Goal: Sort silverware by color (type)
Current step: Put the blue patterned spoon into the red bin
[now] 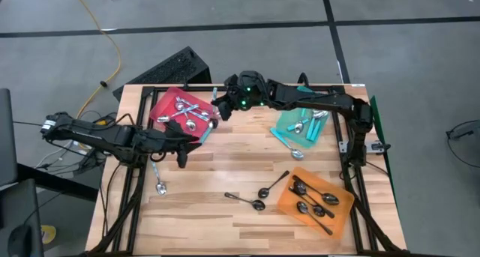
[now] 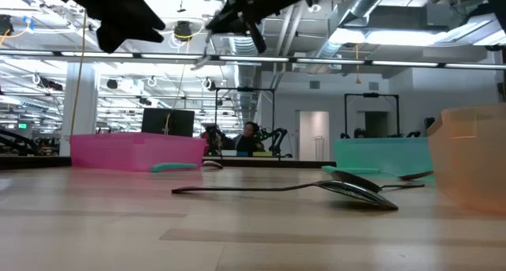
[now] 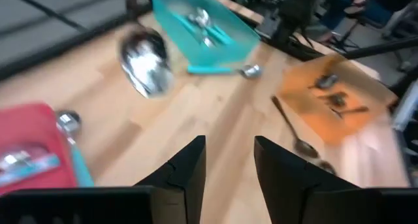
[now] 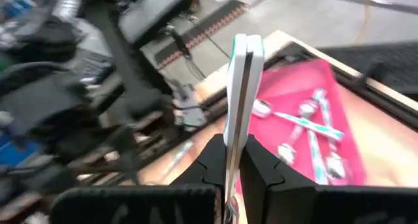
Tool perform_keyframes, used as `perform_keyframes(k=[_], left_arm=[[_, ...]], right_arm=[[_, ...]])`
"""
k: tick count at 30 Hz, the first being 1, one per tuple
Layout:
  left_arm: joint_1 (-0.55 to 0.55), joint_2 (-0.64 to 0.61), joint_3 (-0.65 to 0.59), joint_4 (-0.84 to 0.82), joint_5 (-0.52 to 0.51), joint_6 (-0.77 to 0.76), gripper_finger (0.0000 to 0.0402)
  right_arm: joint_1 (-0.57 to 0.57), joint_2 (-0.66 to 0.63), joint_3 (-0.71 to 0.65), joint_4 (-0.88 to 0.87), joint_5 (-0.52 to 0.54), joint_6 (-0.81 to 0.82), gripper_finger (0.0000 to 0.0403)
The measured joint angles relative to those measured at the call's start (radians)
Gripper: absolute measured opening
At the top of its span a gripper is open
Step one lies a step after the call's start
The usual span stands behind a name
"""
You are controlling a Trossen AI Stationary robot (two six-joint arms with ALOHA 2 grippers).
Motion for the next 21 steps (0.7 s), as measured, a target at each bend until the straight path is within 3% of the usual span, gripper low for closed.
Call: perform_keyframes(k=[10, 21], left_arm=[[-0.046, -0.081, 0.000, -0.099, 0.142, -0.071, 0.0114], [-0.071, -0.137, 0.000, -0.216, 0.102, -0.150, 0.0114]], right_arm=[[-0.063, 0.098, 0.003, 0.097, -0.067, 0.075, 0.0041], [-0.108, 0.215, 0.063, 0.198, -0.103, 0.145, 0.0041]])
